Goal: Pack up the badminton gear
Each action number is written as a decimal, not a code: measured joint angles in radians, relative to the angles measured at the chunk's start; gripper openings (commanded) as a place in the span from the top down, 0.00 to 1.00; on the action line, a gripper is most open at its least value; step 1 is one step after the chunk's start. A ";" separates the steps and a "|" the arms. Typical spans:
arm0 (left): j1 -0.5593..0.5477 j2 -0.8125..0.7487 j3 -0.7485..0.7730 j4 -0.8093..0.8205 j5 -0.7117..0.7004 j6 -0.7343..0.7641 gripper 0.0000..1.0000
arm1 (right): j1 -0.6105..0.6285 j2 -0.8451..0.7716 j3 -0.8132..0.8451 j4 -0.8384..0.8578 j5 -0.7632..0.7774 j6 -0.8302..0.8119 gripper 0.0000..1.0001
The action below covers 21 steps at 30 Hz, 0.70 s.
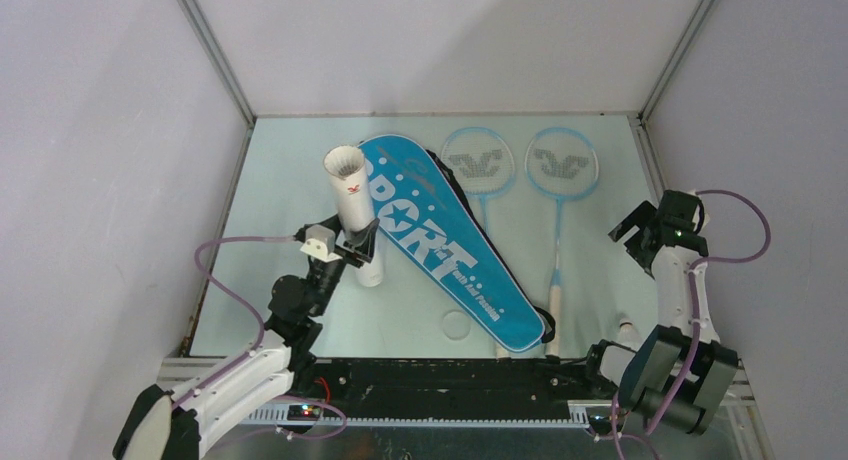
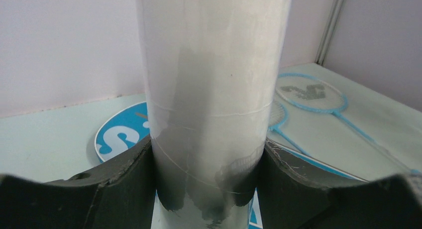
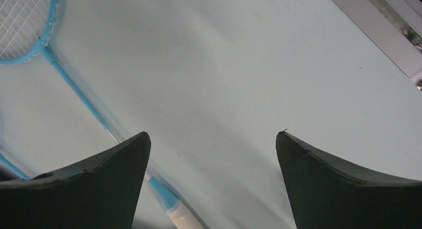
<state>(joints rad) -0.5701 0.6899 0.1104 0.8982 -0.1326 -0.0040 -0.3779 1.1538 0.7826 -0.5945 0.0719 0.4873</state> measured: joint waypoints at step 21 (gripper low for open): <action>0.000 0.107 0.046 -0.001 -0.014 0.013 0.58 | 0.151 0.103 0.069 0.037 0.122 -0.007 0.01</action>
<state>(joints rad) -0.5701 0.7967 0.1562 0.8970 -0.1471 0.0086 -0.2264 1.2572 0.8516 -0.5579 0.1940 0.4805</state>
